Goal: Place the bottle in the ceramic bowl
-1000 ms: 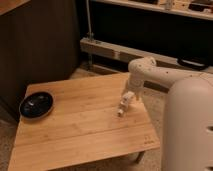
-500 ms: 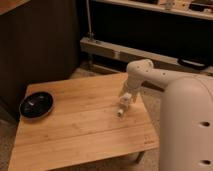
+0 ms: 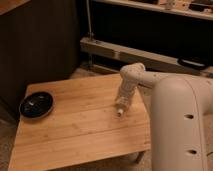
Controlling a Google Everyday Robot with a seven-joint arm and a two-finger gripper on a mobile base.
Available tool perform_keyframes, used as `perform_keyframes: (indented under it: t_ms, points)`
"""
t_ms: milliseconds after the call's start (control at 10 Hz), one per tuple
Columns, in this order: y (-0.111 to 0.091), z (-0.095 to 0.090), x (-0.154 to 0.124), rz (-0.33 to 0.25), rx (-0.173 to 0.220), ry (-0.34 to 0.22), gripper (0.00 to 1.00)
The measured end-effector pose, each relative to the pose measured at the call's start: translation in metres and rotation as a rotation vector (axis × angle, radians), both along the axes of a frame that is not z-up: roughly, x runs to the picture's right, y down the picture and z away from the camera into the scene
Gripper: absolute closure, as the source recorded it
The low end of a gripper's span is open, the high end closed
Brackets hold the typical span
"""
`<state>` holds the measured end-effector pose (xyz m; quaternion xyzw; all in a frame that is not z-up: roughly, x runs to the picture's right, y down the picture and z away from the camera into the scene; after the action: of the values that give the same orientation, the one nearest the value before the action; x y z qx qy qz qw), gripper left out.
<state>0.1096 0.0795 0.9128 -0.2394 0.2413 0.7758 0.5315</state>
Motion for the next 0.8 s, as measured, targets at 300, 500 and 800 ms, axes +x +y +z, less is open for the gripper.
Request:
perform_keyframes:
  t_ms: [300, 500, 800]
  points:
    - [0.009, 0.005, -0.001, 0.001, -0.051, 0.019, 0.71]
    - [0.008, 0.006, -0.003, -0.009, -0.070, 0.037, 0.91]
    - [-0.007, 0.003, -0.037, -0.119, -0.064, -0.010, 1.00]
